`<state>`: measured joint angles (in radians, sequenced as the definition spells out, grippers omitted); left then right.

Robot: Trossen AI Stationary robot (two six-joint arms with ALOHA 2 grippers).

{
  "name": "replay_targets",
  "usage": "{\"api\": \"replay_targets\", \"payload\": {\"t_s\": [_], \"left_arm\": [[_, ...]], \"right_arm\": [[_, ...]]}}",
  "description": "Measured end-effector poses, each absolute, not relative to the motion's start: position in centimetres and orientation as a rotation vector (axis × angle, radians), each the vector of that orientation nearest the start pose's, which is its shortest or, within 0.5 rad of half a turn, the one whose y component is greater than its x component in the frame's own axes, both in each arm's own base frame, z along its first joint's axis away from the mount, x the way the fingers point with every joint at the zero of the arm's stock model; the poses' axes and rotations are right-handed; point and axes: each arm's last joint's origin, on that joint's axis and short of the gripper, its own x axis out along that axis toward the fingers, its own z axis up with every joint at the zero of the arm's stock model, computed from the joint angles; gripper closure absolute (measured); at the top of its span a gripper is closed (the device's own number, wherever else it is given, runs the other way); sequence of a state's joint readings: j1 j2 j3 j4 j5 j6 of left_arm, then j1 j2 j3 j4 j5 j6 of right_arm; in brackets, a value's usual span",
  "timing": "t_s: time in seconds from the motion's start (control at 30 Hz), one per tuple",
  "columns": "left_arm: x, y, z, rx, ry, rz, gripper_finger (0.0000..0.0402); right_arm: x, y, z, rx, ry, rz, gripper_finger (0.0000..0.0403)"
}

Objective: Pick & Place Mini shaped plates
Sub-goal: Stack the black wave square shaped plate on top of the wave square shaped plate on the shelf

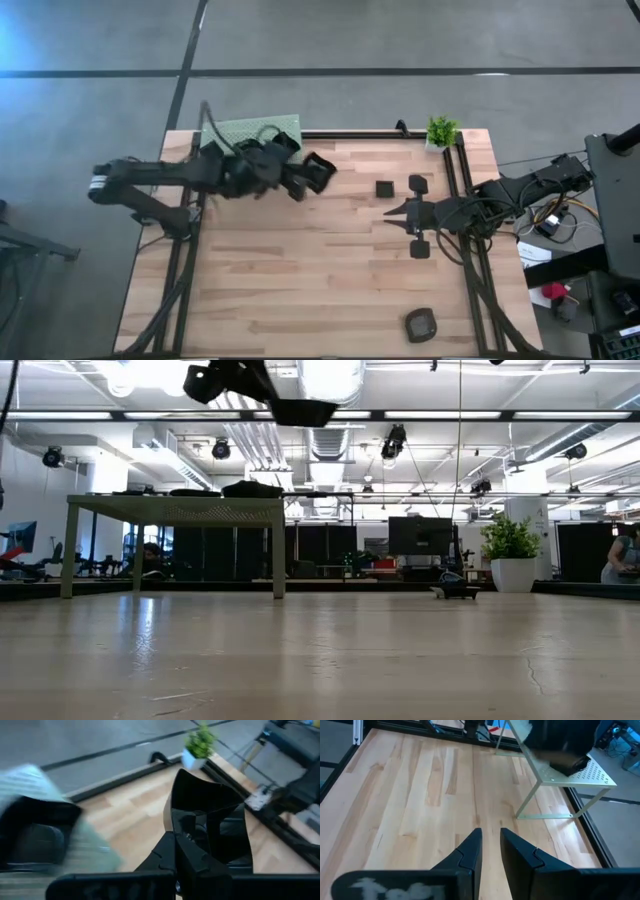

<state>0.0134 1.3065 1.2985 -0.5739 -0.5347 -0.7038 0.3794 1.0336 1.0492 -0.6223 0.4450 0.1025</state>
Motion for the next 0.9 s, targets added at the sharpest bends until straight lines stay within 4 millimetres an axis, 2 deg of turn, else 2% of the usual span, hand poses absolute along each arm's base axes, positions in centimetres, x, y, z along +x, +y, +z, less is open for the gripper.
{"api": "replay_targets", "payload": {"t_s": [0.3,0.5,0.67,0.9], "left_arm": [[22.1,6.4,38.8,-0.421,0.455,0.727,0.0401],[20.1,9.8,39.0,-0.401,0.503,0.711,0.0401],[19.8,12.1,37.8,-0.379,0.611,0.686,0.0401],[20.4,13.7,36.9,-0.348,0.665,0.65,0.0402]], "right_arm": [[19.7,6.5,34.1,-0.139,0.541,-0.091,0.0339],[19.6,6.5,34.1,-0.137,0.545,-0.092,0.0339],[19.6,6.5,34.0,-0.125,0.545,-0.096,0.0339],[19.6,6.5,34.0,-0.125,0.546,-0.096,0.0339]]}}
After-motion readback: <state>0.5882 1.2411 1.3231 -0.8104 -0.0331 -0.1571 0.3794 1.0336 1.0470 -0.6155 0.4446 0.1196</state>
